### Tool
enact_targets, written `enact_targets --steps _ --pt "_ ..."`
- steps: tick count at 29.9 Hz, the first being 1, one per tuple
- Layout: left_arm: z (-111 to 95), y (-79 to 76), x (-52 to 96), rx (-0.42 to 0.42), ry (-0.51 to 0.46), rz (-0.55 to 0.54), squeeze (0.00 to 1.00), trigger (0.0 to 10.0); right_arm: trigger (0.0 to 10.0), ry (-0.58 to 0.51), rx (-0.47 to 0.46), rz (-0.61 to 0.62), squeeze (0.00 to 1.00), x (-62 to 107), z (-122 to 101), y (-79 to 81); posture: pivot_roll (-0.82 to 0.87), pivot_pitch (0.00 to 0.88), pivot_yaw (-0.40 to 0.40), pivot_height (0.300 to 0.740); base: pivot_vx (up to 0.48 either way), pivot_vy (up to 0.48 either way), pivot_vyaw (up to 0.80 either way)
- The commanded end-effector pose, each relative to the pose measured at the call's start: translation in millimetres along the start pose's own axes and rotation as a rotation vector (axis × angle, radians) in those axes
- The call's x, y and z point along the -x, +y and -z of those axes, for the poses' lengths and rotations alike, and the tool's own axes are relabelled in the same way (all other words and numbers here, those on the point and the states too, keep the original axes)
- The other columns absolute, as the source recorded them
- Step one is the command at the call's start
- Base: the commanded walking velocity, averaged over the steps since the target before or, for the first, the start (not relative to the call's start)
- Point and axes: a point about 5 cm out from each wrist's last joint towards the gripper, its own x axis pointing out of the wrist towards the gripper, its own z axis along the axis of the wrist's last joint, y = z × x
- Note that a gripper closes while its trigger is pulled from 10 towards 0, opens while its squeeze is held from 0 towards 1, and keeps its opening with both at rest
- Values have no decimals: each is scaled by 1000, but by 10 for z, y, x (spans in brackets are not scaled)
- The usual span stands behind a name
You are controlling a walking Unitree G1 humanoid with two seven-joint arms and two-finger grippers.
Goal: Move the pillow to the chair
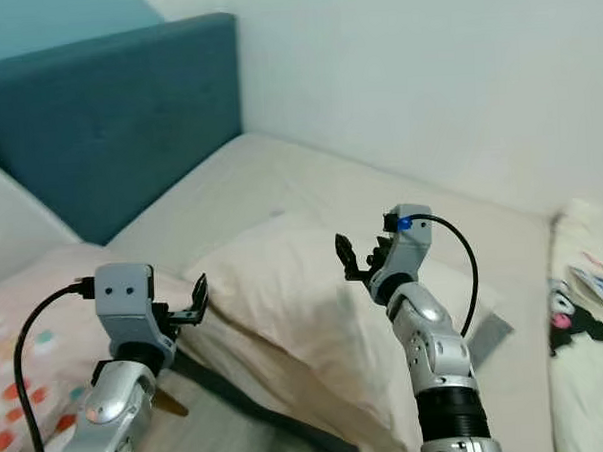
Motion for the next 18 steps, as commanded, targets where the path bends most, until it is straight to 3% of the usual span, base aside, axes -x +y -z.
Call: enact_targets --steps 1,8,14,18 --pt "36 72 31 -36 20 -64 0 10000 10000 -9 96 -13 0 34 10 -27 -29 0 -120 740 0 -480 0" --pt "34 102 38 -35 24 -77 0 10000 10000 13 91 19 0 73 71 -140 -33 0 -116 740 0 -480 0" --pt "7 118 29 -27 24 -86 0 10000 10000 6 95 -9 0 50 57 -78 -34 0 -113 740 0 0 0" --pt "-47 199 19 -5 4 -135 0 10000 10000 6 80 -2 0 36 32 -125 -43 0 -112 740 0 0 0"
